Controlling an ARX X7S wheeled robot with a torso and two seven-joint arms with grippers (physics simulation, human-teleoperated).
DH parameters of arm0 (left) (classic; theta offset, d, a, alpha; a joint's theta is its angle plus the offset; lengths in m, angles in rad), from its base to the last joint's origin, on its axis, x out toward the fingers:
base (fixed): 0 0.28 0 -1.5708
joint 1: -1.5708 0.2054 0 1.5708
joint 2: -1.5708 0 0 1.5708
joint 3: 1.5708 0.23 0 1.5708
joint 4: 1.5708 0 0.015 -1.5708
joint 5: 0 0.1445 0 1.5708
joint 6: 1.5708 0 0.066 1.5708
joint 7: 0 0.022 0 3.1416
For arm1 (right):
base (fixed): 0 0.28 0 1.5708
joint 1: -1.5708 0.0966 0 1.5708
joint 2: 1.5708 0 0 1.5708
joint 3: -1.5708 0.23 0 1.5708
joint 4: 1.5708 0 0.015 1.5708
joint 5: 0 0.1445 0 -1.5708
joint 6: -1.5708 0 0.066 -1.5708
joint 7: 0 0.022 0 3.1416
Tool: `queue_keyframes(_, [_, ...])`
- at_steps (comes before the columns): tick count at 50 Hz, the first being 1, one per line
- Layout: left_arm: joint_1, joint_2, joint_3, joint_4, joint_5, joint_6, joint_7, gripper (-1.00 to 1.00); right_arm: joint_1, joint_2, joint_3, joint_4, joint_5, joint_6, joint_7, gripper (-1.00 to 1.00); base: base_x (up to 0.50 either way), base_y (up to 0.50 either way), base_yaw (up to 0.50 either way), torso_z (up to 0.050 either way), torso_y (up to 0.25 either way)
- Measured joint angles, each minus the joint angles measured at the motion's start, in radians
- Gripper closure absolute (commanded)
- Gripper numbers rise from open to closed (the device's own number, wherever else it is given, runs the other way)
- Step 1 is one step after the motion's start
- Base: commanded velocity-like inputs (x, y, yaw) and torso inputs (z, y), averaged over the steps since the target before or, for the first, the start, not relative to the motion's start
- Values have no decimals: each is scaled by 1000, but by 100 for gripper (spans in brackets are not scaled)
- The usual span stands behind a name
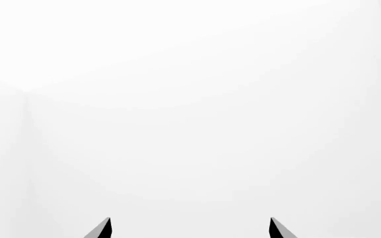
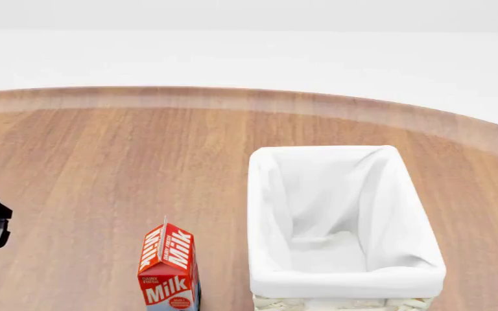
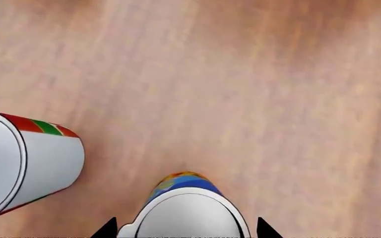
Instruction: Pick up the alphabet soup and the tomato sauce, and put them in the basket.
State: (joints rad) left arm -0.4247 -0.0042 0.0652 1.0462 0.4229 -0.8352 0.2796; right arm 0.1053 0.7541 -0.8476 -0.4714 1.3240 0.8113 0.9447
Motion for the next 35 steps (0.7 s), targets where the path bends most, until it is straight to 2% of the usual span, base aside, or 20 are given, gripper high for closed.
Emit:
queue_keyframes(33, [14,-7,3,-2,-17,8,-18,-100,-16,-20,-17,60,-28,-27,-46,-100,0,0,0,0,0])
queue_keyframes(34, [15,-8,3,-2,-18,8,-19,-100,-16,-21,-17,61,-29,-27,-46,100,0,0,0,0,0])
queue_keyframes(35, [16,-8,3,-2,-19,9,-19,-100,-11,-20,-10,58,-41,-28,-42,100,0,0,0,0,0])
